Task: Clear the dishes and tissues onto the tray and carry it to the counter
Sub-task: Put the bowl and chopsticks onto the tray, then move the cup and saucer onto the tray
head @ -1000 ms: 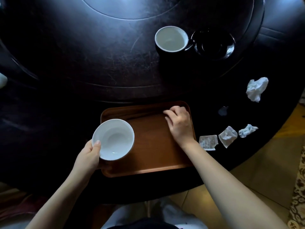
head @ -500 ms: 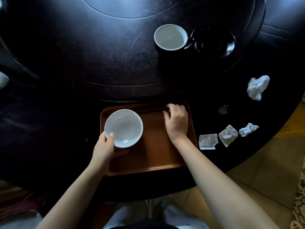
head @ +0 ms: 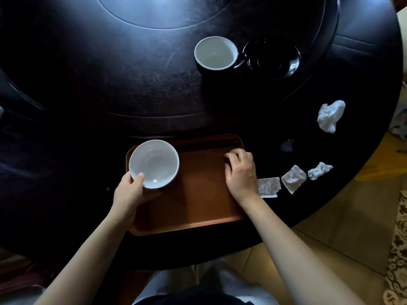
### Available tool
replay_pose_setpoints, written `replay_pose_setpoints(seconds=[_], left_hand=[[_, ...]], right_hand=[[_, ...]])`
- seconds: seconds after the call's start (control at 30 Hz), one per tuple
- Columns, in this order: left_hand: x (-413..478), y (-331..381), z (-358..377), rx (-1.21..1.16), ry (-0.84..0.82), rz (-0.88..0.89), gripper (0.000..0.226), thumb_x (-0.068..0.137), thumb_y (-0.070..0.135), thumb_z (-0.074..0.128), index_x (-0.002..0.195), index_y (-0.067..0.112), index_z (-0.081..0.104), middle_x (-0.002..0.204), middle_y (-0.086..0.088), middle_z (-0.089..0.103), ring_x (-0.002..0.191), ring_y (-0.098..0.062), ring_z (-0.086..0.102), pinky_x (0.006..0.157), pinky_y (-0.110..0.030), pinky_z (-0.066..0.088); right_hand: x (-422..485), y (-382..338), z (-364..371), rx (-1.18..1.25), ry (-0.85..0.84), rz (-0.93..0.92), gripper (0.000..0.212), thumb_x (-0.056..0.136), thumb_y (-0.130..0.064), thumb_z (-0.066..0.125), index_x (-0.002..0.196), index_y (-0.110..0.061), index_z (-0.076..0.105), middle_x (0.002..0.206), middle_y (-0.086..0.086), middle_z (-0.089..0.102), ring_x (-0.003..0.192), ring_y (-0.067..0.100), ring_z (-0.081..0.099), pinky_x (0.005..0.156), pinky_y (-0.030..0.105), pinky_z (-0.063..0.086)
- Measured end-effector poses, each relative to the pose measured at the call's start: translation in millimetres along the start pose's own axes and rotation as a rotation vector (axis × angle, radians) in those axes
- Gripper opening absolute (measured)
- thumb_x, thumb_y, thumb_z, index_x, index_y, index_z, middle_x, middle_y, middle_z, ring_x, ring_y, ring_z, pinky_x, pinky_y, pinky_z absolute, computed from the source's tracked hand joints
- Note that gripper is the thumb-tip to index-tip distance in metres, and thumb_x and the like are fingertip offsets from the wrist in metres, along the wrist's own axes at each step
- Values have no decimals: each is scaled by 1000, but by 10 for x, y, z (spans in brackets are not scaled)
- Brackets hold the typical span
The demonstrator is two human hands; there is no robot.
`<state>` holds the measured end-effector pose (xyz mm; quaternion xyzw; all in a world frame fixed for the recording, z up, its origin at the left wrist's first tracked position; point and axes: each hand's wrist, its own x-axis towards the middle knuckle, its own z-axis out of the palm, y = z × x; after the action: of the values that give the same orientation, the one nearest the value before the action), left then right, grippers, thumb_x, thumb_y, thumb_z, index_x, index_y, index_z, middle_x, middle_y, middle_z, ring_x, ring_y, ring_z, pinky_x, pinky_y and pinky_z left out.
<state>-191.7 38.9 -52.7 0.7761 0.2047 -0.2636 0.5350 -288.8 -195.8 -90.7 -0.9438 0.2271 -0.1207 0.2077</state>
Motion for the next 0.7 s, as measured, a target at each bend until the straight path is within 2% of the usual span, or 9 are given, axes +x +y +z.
replay_pose_setpoints(seconds=[0.07,0.13,0.23,0.37,0.47,0.53,0.57,0.63,0.7], left_hand=[[-29,66,-90,308,62,81,51,84,32,49,132,18,41,111,-8,56,101,-33,61,80,-50,56],[-95,171,-185,634,148,211,60,82,37,49,136,16,36,116,-13,56,101,-35,60,87,-47,51],[-235,478,-177,802,206,369,45,86,32,50,127,13,49,119,-15,57,103,-33,58,85,-41,45],[-231,1054,180,840,44,464,32,88,30,49,112,14,62,112,-9,67,107,-28,59,82,-32,43],[49,1430,581,851,-160,490,30,88,34,49,107,16,64,103,-11,69,100,-30,63,84,-34,50],[267,1622,863,763,-294,422,27,89,34,46,100,15,61,91,-17,66,79,-33,64,72,-39,54],[339,1719,993,697,-336,371,26,90,33,44,100,13,58,86,-17,61,68,-30,60,64,-36,54],[456,1911,1226,542,-366,285,36,93,32,41,117,7,49,83,-14,56,61,-22,55,57,-34,54],[550,2075,1386,369,-376,228,50,95,31,40,134,1,33,92,-19,55,61,-23,58,48,-34,56]], right_hand=[[-6,10,-16,17,-21,0,26,74,0,67,100,-3,65,104,16,62,95,33,57,84,39,50],[0,24,-49,43,-66,-1,27,74,0,65,101,-2,65,106,17,62,97,34,56,86,41,49],[124,60,-176,106,-225,24,26,78,-3,60,103,-4,65,111,13,61,103,32,53,92,43,47],[478,120,-499,154,-483,82,22,85,-12,55,103,-14,69,112,6,67,107,23,59,95,34,46],[821,133,-786,149,-653,115,23,88,-15,55,106,-13,69,100,8,70,99,21,64,83,22,44],[1060,187,-914,126,-666,128,23,88,-15,56,107,-11,69,102,9,71,91,17,63,78,21,42],[1174,236,-950,140,-654,169,24,88,-15,56,106,-10,69,101,10,71,84,16,62,73,22,44],[1389,347,-1002,195,-611,311,23,88,-14,52,102,-6,69,92,12,70,69,17,59,59,26,46],[1599,441,-1045,275,-525,492,19,89,-14,47,96,-7,63,82,10,67,59,17,59,53,27,48]])
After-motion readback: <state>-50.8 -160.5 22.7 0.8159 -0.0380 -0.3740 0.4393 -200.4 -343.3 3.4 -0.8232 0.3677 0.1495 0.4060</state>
